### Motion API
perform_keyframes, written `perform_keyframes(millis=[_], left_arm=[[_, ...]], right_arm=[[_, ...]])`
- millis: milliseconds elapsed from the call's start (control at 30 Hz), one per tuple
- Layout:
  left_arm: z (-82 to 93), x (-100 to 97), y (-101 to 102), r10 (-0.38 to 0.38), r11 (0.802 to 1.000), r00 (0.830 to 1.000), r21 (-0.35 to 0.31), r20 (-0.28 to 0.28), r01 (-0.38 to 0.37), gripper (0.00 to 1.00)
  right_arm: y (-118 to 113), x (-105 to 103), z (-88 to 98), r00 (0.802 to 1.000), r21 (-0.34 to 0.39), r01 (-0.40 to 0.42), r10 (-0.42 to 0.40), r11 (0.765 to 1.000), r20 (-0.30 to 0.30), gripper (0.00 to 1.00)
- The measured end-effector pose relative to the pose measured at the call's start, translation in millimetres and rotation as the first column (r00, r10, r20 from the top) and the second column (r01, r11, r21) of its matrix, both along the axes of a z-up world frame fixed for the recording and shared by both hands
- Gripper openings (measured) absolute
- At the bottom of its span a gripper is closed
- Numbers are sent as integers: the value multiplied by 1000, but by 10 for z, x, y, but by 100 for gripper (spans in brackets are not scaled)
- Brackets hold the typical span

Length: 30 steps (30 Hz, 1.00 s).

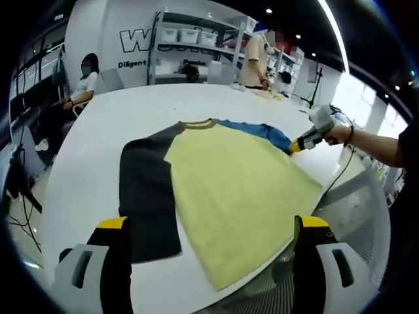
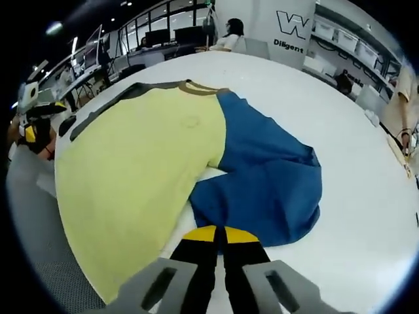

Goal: Fold the garment on the visible template until the final outline fits inside the template.

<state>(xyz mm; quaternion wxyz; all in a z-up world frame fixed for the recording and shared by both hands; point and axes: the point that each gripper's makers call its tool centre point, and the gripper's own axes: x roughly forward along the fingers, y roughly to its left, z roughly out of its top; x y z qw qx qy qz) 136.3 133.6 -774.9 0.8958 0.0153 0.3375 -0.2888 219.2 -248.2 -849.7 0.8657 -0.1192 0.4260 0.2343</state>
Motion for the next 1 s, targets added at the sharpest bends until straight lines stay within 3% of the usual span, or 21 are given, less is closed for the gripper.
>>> perform_keyframes(millis=[300, 433, 500, 767, 1000], left_arm=[[7, 9, -22, -19, 1000, 1000, -1, 2, 19, 99], [6, 5, -24, -25, 1000, 1000, -1, 1, 25, 99], [2, 4, -21, -24, 1000, 1000, -1, 1, 24, 99], [3, 16, 5, -18, 1000, 1000, -4, 0, 18, 98], [-17, 11, -7, -23, 1000, 1000, -4, -9, 23, 98]], right_arm=[[-206, 364, 477, 981, 135, 164, -175, 977, 80, 0], [-386, 488, 589, 968, 123, 219, -231, 968, 98, 0], [-545, 604, 699, 949, 126, 274, -289, 953, 122, 0], [-869, 815, 916, 918, 91, 348, -359, 933, 168, 0], [-1208, 1002, 1046, 856, 104, 457, -469, 883, 218, 0]])
